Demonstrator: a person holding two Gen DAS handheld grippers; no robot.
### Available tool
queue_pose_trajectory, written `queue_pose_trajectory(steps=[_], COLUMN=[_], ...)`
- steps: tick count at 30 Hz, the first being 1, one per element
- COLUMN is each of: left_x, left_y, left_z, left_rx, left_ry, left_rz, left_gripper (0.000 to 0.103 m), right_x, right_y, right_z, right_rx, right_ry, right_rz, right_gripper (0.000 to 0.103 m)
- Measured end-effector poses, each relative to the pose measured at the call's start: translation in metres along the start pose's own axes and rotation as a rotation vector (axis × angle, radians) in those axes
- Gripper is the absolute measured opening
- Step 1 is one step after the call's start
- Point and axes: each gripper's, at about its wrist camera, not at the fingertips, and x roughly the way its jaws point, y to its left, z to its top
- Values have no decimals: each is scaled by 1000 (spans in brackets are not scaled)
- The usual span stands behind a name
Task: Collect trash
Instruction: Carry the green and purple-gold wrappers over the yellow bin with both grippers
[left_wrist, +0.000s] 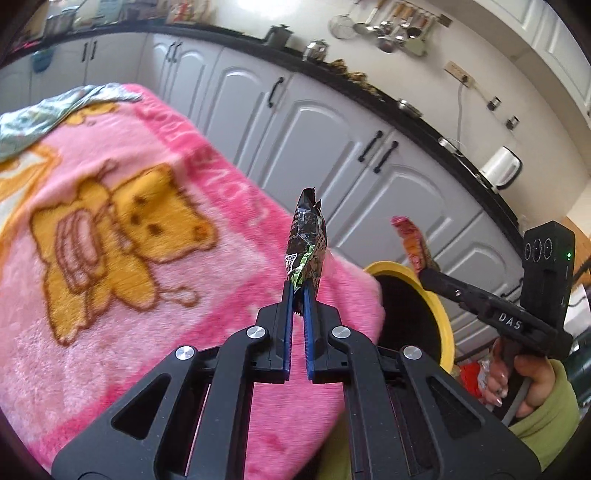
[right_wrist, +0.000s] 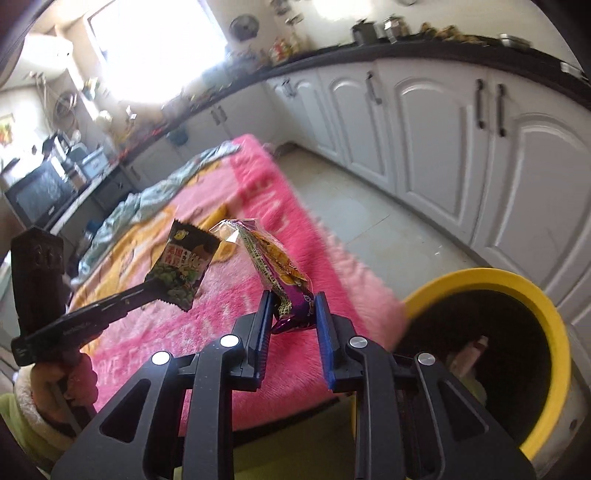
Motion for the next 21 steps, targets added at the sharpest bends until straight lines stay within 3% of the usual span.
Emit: queue_pose_trajectory(steps=[11,21], left_x=[-1,7], left_y=[-59,-105], left_z=[10,11], left_rx=[110,198], left_ry=[-26,-34], left_rz=[-62,-107], left_gripper=[2,2], right_x=[-85,-127], right_y=[-35,-49], right_z=[-8,-19], right_rx=[55,58], right_ry=[-152,-250], right_rz=[-72,-162], right_gripper=[22,22])
